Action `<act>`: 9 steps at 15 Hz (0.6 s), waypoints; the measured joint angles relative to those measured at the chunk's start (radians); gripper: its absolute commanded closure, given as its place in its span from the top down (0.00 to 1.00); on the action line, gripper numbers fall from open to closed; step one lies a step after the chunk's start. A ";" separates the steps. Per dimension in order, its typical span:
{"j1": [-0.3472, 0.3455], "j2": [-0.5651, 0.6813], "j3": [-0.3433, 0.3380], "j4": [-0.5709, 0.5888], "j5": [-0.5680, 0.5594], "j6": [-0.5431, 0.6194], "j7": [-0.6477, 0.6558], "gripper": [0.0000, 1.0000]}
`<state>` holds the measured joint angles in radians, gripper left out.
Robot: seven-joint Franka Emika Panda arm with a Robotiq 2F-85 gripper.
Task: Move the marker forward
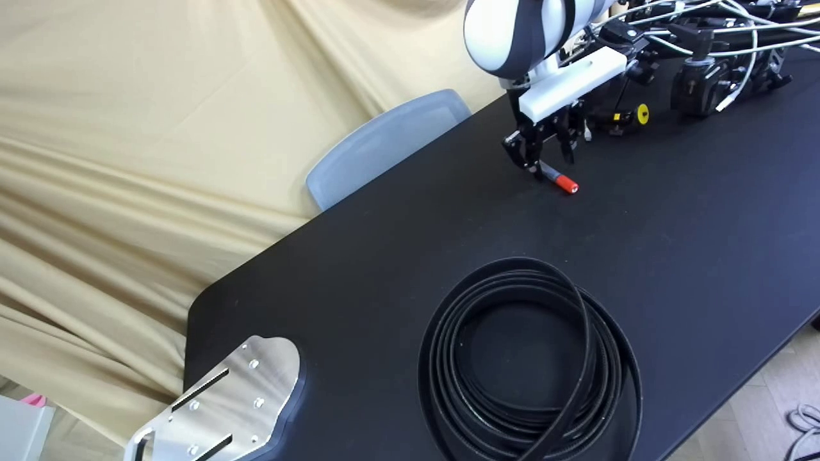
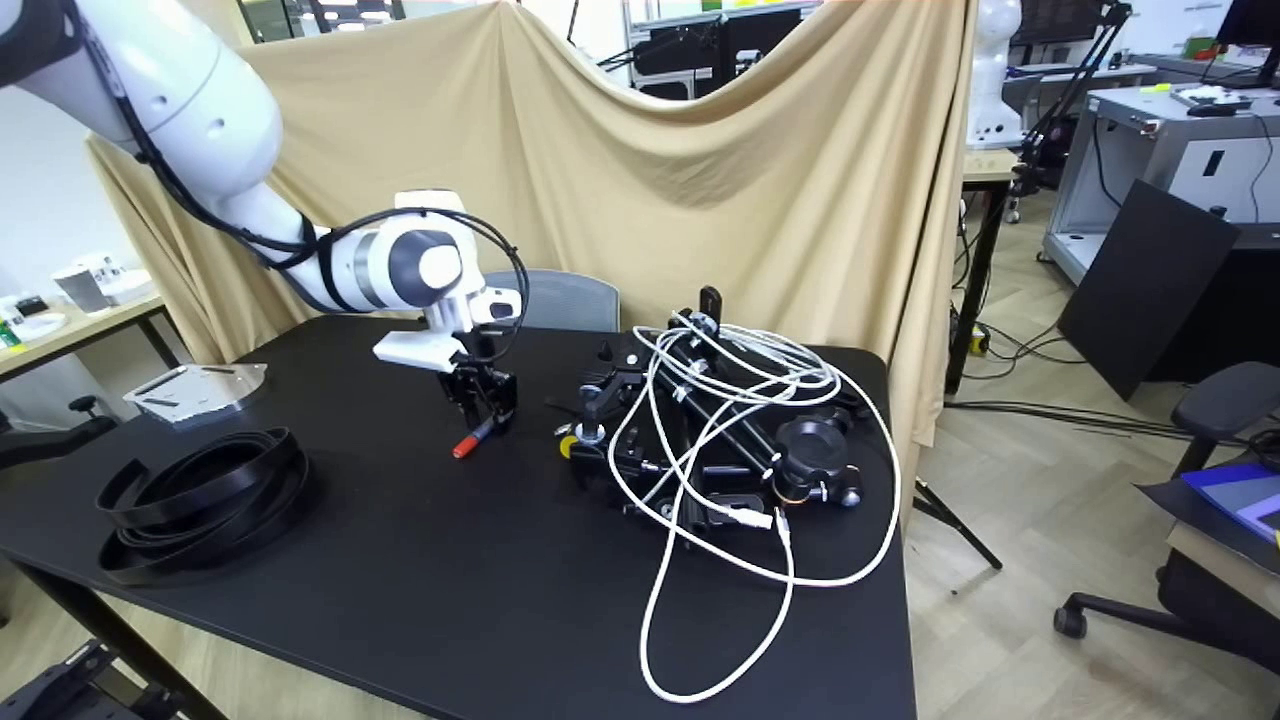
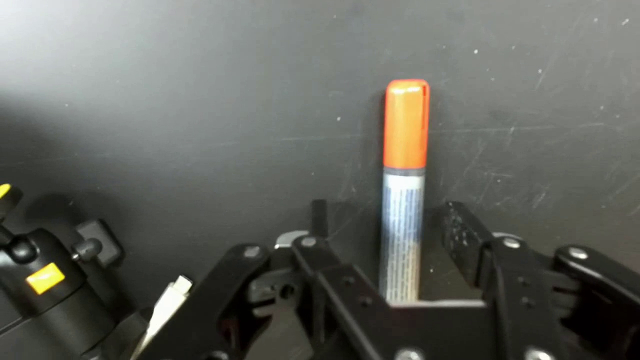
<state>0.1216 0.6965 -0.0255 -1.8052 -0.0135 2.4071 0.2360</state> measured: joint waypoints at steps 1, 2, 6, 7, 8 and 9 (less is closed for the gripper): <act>0.000 -0.004 -0.002 -0.001 0.000 0.009 0.000 0.98; 0.000 -0.011 -0.005 -0.002 0.000 0.016 0.000 1.00; -0.002 -0.067 -0.009 -0.030 0.007 0.015 0.000 1.00; -0.004 -0.086 -0.009 -0.044 0.018 0.007 0.000 1.00; -0.005 -0.106 -0.008 -0.061 0.028 -0.008 0.000 1.00; -0.006 -0.127 -0.008 -0.081 0.036 -0.019 0.000 1.00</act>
